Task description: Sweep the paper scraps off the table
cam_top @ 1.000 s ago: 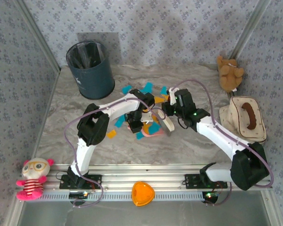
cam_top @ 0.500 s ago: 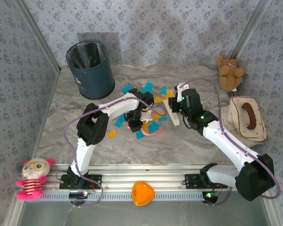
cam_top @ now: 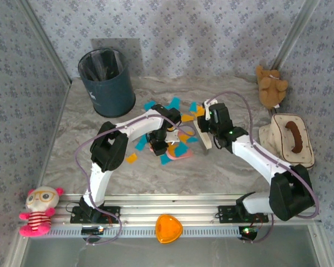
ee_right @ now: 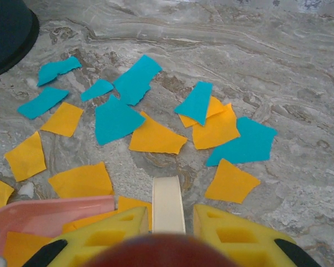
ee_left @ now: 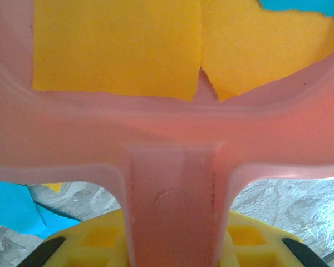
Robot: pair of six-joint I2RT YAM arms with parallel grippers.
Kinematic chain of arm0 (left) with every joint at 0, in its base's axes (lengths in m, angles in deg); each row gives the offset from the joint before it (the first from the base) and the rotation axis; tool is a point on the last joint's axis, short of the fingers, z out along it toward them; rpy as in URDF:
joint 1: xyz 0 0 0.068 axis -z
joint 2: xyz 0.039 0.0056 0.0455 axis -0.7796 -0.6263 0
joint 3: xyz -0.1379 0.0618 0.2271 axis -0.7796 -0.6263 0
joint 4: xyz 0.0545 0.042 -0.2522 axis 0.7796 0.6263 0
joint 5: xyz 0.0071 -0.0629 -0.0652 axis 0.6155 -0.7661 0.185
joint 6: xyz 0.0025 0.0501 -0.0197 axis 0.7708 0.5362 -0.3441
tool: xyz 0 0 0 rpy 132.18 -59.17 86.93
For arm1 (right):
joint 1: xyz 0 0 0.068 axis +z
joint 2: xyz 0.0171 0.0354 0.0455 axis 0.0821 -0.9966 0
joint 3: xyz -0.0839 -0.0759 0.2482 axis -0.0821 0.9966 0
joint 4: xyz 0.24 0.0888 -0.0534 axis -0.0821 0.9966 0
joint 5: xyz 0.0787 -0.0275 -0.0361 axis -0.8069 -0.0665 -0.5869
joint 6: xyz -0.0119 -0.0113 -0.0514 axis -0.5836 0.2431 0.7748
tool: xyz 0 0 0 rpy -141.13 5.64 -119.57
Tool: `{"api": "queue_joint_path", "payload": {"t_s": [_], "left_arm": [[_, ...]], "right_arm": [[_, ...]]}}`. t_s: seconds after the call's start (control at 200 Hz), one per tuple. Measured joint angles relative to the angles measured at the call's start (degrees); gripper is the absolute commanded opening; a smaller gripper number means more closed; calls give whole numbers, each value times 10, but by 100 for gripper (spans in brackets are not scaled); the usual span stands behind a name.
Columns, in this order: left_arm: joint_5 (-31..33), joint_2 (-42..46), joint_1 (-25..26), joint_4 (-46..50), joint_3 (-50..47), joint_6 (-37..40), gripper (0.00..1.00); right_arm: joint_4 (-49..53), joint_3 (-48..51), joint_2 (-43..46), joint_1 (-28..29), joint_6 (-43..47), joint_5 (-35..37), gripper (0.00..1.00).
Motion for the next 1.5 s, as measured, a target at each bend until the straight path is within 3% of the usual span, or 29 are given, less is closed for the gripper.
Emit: {"api": "queue_joint_path", "payload": {"t_s": [0.42,0.71,1.009,1.499], "left_arm": [[0,0,-2,0,-1,-4,0],[0,0,-2,0,-1,-4,0],[-3,0,-2,-1,-3,-4,0],[-5,0,1,-4,-3,-4,0]], "right_arm": [[50,-2,25,23,0,-78,0],[87,-2,64,36,4,-88,0],[41,28,95,37,-5,-23,0],[-22,36,45,59,-62,58,0]]}}
